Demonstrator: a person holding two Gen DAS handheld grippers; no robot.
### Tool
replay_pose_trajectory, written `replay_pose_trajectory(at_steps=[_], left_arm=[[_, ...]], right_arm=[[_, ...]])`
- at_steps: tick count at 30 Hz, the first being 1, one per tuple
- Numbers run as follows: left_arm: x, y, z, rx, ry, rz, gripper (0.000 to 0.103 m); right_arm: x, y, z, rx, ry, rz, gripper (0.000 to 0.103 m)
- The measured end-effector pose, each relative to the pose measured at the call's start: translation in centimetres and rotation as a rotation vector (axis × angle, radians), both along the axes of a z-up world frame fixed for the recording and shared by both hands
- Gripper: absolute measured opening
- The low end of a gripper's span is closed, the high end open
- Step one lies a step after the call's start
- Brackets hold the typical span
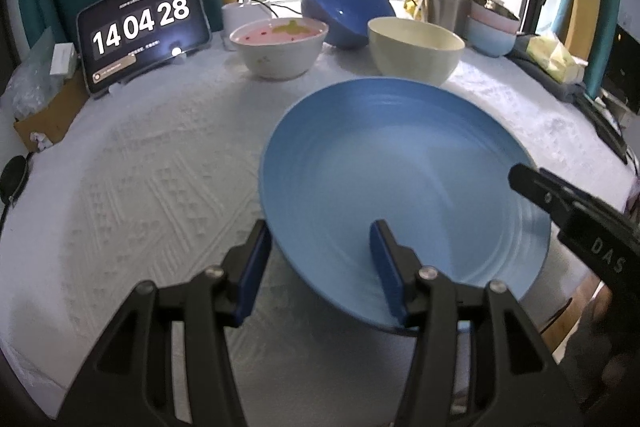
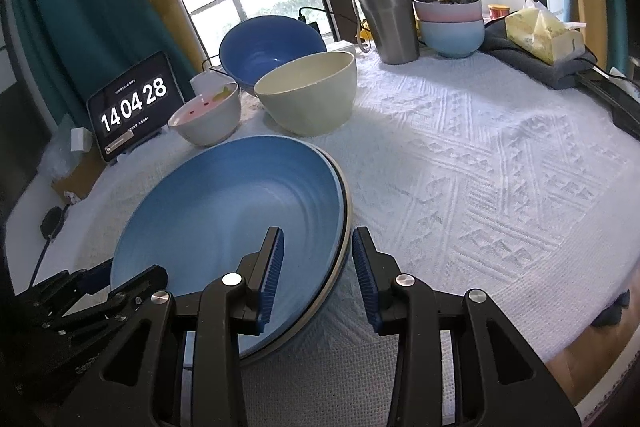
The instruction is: Organize plates and bowls
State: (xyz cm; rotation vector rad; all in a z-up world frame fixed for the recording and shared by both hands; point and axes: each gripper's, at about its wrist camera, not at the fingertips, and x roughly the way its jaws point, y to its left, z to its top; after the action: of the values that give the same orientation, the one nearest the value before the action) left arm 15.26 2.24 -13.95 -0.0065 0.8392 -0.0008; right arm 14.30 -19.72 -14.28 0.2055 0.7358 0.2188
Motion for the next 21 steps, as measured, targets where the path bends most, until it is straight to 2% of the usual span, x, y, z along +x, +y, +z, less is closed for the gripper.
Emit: replay_pose_trajectory(at_steps=[8, 10, 18, 20, 21], left_arm=[[0.1, 3.2, 1.2, -0.104, -0.064, 0.101, 0.055], [0.5, 3.7, 1.0, -0.131, -0.058, 0.121, 0.056], [1.4, 3.1, -0.5, -0.154, -0.023, 0.113, 0.056], [1.8, 2.7, -1.1, -0.154, -0.006, 0.099, 0.057], [1.9, 2.4, -1.2, -0.152, -0.003, 0.094, 0.058]], right_arm=[[0.3, -0.1, 0.1, -0.001, 0.004, -0.008, 0.040], [0.3, -0.2, 0.1, 0.002, 0.001, -0.011, 0.045], [0.7, -0.6, -0.1, 0.013, 0.002, -0.038, 0.047], [0.9, -0.6, -0.4, 0.028, 0.011, -0.033, 0.060], [1.0, -0.6, -0.5, 0.035, 0.020, -0.027, 0.060]])
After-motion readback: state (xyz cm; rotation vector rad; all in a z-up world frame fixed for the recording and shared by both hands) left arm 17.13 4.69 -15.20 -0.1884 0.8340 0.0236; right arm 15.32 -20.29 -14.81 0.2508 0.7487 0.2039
